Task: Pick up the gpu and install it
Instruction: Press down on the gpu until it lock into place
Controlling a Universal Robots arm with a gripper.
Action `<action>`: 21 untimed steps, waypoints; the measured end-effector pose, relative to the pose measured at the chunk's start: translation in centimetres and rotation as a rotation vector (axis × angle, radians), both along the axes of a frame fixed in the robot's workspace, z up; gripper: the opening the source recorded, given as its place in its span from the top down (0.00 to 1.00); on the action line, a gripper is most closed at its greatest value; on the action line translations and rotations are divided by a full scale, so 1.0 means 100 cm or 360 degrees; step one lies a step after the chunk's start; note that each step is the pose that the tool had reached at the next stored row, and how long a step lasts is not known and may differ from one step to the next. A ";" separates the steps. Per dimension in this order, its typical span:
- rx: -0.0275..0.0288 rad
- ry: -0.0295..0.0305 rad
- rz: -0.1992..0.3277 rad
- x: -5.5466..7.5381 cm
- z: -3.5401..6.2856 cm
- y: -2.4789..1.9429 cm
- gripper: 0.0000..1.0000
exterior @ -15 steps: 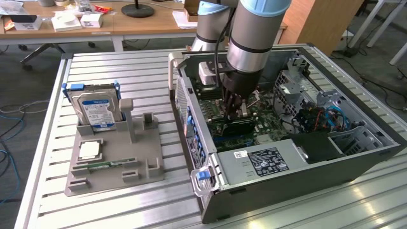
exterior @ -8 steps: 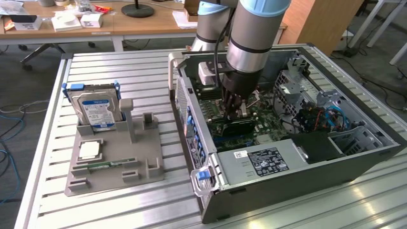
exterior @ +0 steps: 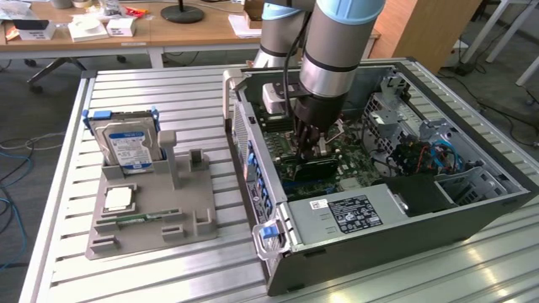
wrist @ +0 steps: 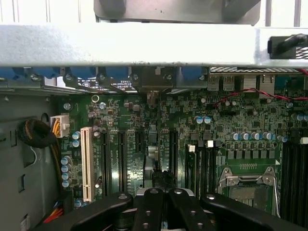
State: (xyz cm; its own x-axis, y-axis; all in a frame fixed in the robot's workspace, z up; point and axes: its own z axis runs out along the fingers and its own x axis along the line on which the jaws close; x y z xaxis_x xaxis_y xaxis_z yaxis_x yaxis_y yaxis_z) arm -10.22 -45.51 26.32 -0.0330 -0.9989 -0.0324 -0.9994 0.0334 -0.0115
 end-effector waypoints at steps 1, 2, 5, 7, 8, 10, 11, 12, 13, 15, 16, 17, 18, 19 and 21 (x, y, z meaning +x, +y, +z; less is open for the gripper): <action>0.00001 -0.00001 0.0000 0.000 0.0000 0.0000 0.90; -0.00002 -0.00001 0.0000 -0.001 -0.0002 0.0000 0.90; -0.00011 0.00004 0.0000 -0.003 -0.0010 -0.0001 0.90; -0.00001 0.00001 0.0000 -0.003 -0.0013 0.0000 0.90; 0.00000 0.00000 0.0000 -0.003 -0.0013 0.0000 0.90; 0.00000 -0.00002 0.0000 -0.003 -0.0013 0.0000 0.90; 0.00000 -0.00001 0.0000 -0.003 -0.0013 0.0000 0.90; -0.00001 -0.00002 0.0000 -0.003 -0.0014 0.0000 0.90; -0.00005 -0.00002 0.0000 -0.003 -0.0015 0.0000 0.90; -0.00007 0.00003 0.0000 -0.003 -0.0016 0.0000 0.90; -0.00006 0.00003 0.0000 -0.003 -0.0017 -0.0001 0.90; -0.00002 0.00001 0.0000 -0.003 -0.0018 0.0000 0.90; -0.00002 0.00001 0.0000 -0.003 -0.0018 0.0000 0.90; -0.00002 0.00000 0.0000 -0.003 -0.0018 0.0000 0.90; -0.00001 -0.00001 0.0000 -0.003 -0.0018 0.0000 0.90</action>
